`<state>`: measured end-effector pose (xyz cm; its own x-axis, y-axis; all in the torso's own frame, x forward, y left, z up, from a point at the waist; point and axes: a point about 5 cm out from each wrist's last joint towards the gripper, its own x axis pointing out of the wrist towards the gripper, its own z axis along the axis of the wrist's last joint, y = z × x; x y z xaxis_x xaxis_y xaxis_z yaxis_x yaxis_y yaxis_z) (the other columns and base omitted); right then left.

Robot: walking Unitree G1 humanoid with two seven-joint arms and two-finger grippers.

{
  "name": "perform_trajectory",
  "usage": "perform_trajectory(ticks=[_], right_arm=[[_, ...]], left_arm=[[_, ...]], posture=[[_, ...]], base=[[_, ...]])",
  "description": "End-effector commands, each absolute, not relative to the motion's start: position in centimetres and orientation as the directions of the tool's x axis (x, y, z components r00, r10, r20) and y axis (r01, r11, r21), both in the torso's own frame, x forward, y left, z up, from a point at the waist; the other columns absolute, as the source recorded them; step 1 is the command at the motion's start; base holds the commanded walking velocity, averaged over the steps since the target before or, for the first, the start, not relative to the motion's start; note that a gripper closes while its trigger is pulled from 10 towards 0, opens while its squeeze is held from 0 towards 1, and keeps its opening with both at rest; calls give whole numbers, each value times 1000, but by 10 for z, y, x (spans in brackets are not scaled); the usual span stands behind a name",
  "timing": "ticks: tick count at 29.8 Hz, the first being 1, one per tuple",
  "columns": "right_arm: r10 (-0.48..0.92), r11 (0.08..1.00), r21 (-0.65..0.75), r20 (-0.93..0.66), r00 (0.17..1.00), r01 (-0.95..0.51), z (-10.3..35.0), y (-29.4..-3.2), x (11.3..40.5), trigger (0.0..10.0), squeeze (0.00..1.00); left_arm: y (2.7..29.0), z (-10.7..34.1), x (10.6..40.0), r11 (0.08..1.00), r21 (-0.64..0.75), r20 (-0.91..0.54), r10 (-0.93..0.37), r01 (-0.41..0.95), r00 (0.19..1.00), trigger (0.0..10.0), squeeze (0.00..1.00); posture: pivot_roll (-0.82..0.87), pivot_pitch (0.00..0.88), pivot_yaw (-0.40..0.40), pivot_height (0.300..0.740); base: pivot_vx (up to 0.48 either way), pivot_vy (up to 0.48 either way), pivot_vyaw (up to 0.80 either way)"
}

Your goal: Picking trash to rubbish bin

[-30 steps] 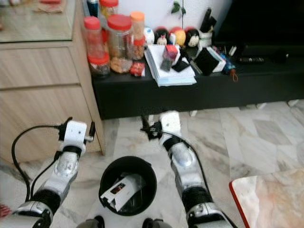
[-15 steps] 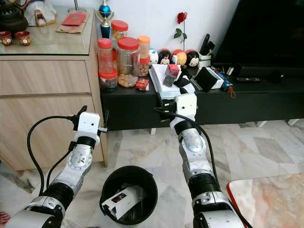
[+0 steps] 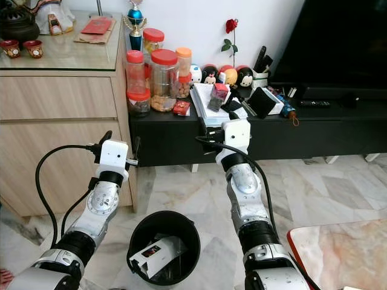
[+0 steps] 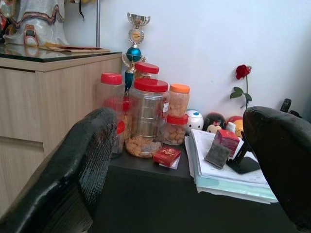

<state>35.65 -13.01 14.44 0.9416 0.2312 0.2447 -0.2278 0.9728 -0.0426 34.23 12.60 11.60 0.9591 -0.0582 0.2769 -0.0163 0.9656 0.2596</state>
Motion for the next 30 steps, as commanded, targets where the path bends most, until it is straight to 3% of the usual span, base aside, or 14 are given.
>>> perform_trajectory(ticks=[1, 30], right_arm=[[207, 978, -34, 247, 947, -205, 144, -136, 356, 10000, 0], [155, 988, -13, 187, 970, -155, 123, -148, 349, 10000, 0]], left_arm=[[121, 121, 344, 965, 263, 292, -69, -11, 954, 10000, 0], [128, 117, 335, 971, 235, 307, -34, -41, 951, 10000, 0]], posture=[[93, 32, -132, 740], [77, 85, -136, 740]], base=[[0, 0, 0], [0, 0, 0]])
